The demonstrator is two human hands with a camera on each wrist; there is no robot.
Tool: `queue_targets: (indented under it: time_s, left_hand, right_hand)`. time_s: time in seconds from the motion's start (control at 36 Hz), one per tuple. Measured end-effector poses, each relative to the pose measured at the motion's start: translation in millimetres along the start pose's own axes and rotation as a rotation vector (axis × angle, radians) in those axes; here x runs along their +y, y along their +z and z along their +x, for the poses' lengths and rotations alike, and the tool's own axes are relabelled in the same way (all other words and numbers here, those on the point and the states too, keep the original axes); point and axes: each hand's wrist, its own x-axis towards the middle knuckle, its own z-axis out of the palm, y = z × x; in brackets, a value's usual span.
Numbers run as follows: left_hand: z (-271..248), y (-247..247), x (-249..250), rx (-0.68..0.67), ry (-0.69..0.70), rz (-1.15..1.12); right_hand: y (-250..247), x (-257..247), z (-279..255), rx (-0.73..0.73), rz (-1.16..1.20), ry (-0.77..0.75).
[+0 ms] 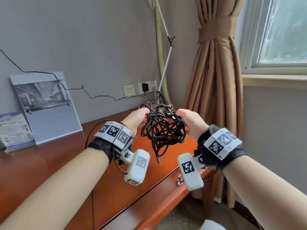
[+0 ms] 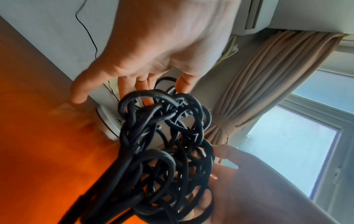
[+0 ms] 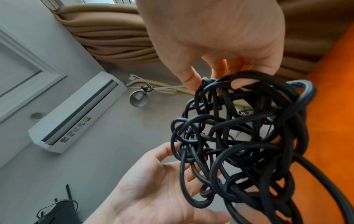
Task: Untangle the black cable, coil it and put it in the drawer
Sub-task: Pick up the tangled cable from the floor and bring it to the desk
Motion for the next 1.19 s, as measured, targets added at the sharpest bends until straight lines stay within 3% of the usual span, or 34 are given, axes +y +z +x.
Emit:
queue_targets:
  time_s: [0.19,0.64,0.81,1.06,1.19]
  left_hand:
    - [3,-36,-8,0.071,-0.056,-0.055]
    - [-7,-146,-69,0.37,-0.168,-0.158]
    - [-27,-189,-95,0.442,-0.222,-0.341]
    - [-45,-233,-135,0.555,-0.09,-0.714]
    - [-50,-246,-145,0.583,0.026,-0.735]
  right_hand:
    - [41,1,21,-0.111,-0.024,0.009]
    - [164,33,30,-0.407,-0.067,0.092]
    - [213,43,22,-0.555,-0.078,0.109]
    - [265,64,12,-0.657,0.118,0.217]
    - [288,80,14,-0.731,0.293,0.358]
